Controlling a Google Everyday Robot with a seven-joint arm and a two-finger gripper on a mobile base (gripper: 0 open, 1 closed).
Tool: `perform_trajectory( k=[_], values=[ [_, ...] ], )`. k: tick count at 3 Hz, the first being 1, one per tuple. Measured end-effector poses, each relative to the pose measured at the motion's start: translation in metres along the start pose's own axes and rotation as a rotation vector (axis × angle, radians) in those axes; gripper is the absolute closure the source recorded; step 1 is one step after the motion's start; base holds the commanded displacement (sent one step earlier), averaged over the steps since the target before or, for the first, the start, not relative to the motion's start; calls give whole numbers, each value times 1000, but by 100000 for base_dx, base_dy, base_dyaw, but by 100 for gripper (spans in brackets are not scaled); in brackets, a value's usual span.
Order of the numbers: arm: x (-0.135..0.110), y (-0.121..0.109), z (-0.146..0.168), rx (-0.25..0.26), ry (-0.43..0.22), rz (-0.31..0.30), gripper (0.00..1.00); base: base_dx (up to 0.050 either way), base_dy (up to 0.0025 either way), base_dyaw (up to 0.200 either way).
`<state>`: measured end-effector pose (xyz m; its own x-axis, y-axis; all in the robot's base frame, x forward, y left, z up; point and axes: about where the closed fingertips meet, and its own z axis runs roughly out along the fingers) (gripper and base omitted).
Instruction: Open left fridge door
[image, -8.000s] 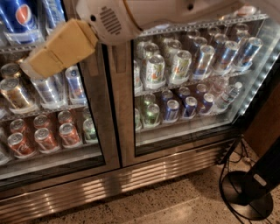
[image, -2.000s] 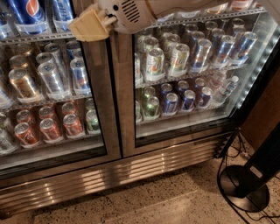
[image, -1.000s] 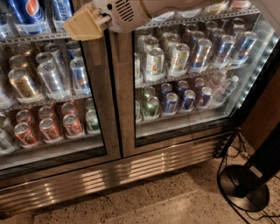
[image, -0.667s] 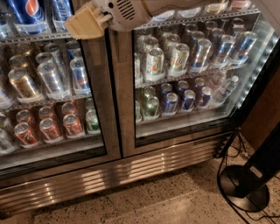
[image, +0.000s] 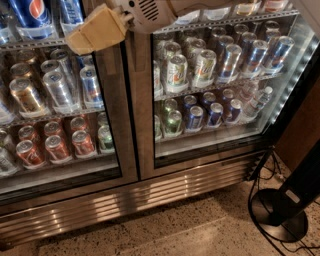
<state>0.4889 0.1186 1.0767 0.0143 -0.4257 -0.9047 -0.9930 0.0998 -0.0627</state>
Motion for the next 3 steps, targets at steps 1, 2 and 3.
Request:
perform_trajectory(
  k=[1,2,3],
  values=[
    [0,0,0,0,0,0,0,0,0,0],
    [0,0,0,0,0,0,0,0,0,0],
    [-7,-6,19,-44,-19,-20,0,0,0,0]
  ],
)
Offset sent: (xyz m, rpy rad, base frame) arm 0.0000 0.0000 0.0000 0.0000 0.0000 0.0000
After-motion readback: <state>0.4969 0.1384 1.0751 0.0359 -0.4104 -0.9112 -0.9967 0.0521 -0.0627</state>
